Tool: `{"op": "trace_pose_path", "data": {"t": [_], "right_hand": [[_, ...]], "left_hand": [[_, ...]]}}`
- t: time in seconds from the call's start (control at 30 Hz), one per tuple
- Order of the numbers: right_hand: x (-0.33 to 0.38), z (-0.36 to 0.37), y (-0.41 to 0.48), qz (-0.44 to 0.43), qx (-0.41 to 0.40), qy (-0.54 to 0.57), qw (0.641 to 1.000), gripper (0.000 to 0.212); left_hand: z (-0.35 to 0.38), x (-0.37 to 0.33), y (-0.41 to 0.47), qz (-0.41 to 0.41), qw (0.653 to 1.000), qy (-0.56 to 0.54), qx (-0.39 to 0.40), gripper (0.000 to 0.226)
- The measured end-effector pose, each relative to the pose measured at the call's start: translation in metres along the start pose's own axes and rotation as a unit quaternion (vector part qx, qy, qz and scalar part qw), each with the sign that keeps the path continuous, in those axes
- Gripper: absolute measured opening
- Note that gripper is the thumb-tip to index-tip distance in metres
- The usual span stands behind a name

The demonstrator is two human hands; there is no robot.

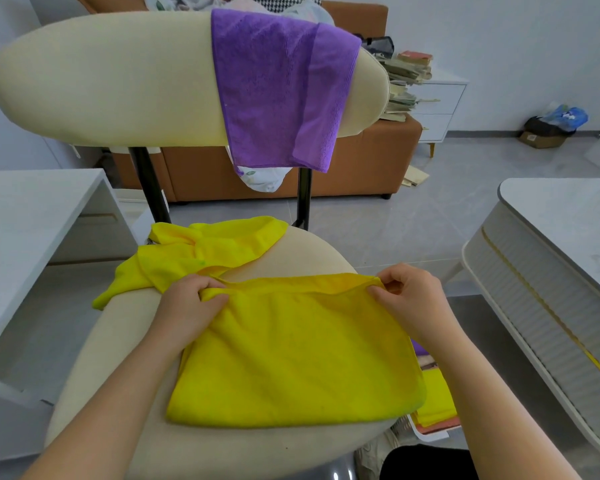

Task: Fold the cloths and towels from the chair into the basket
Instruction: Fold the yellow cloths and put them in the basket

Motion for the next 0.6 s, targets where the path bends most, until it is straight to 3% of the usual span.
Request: {"op": "trace_pose_path", "data": {"t": [0.13, 0.33, 0.6], "right_hand": [[-0.005, -0.001, 0.002, 0.022, 0.002, 0.039, 0.999, 0.004], [-0.027, -0.013, 0.008, 0.110, -0.002, 0.266, 0.958, 0.015], [-0.032, -0.010, 0.009, 0.128, 0.028, 0.389, 0.912, 0.012]], "left_hand": [[-0.005, -0.008, -0.001, 0.032, 0.997, -0.068, -0.019, 0.009], [-0.035, -0.020, -0.009, 0.058, 0.990, -0.114, -0.053, 0.009], [-0.052, -0.029, -0.018, 0.089, 0.980, -0.180, 0.010, 0.016]]}}
Point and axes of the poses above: each hand's wrist, its own y-axis towards the middle knuckle, its own z-axis out of the palm, x = y × z, the point moved 3 cm from there along y, towards the middle knuckle, and after that the axes turned 14 degrees about -y, right-handed, at the moved point
